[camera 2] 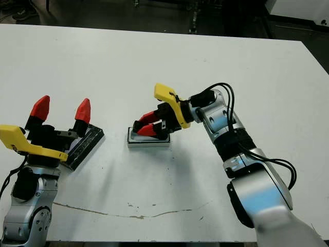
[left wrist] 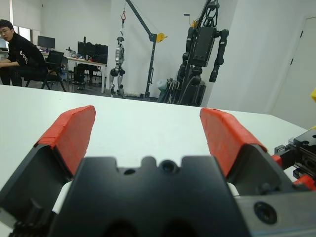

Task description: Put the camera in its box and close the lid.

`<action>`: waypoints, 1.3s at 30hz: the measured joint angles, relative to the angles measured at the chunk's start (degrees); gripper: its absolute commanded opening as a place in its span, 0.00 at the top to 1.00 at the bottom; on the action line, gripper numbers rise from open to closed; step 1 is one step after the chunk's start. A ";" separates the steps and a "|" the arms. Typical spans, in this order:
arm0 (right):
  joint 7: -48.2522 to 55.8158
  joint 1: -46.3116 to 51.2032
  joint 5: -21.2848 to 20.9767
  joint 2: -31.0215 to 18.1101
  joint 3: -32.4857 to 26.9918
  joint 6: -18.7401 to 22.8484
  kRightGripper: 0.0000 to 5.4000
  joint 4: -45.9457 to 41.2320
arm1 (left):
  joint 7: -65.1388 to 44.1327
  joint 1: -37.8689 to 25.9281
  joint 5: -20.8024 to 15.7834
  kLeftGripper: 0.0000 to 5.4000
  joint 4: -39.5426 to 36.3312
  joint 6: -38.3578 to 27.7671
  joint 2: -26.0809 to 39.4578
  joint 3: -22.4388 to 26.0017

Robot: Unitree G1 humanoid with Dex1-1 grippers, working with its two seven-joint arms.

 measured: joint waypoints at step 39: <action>-0.20 0.16 -0.60 -0.01 0.80 0.30 0.69 -0.15 | 0.01 0.00 0.25 0.00 -0.20 -0.02 0.11 -0.01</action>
